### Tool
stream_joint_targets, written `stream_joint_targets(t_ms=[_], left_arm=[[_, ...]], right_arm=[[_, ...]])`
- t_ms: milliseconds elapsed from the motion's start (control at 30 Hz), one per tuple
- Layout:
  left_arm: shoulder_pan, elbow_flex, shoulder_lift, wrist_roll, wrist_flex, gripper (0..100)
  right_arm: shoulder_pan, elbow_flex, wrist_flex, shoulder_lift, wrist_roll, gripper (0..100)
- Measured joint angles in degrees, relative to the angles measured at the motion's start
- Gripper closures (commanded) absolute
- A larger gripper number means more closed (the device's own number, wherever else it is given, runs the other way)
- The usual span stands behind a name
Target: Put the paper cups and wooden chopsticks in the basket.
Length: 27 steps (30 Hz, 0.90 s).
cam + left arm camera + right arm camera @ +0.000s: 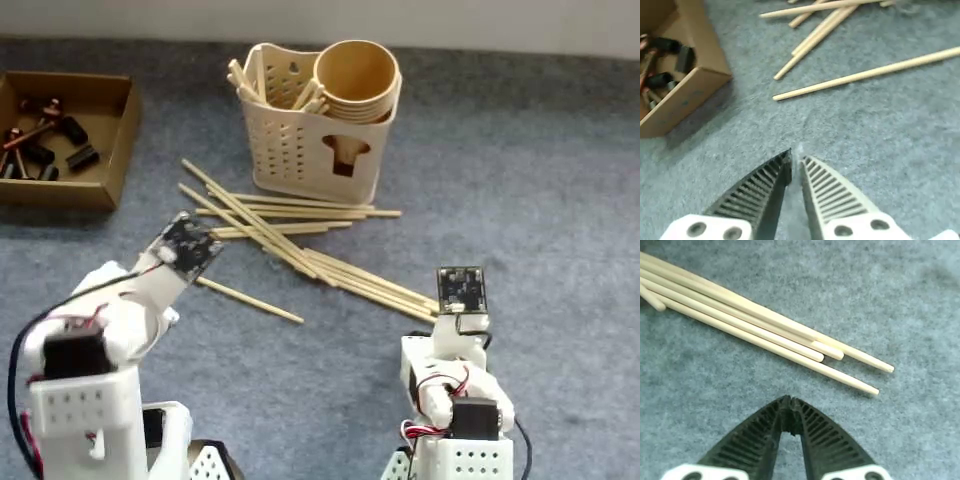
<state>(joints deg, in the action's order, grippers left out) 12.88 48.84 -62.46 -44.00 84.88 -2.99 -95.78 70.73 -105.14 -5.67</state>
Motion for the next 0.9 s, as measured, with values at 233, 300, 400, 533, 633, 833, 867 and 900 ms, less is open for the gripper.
stream_joint_targets(t_ms=[233,300,400,533,633,833,867,900], left_arm=[[-8.8,-5.5,16.2,-10.4,0.2,91],[-10.9,-6.7,20.0,-13.1,0.2,91],[-14.2,-7.9,25.8,-16.4,0.2,90],[-19.5,-8.4,32.6,-18.0,0.1,87],[-23.3,-8.9,36.3,-19.2,0.1,87],[-27.9,-11.0,42.4,-21.7,-0.4,87],[-28.2,-11.4,43.7,-21.8,-1.3,87],[-28.5,-11.8,45.1,-21.8,-2.3,87]], right_arm=[[0.0,0.0,0.0,0.0,0.0,99.3],[0.0,0.0,0.0,0.0,0.0,99.3],[0.0,0.0,0.0,0.0,0.0,99.3],[0.0,0.0,0.0,0.0,0.0,99.3],[0.0,0.0,0.0,0.0,0.0,99.3],[0.0,0.0,0.0,0.0,0.0,99.3],[0.0,0.0,0.0,0.0,0.0,99.3],[0.0,0.0,0.0,0.0,0.0,99.3]])
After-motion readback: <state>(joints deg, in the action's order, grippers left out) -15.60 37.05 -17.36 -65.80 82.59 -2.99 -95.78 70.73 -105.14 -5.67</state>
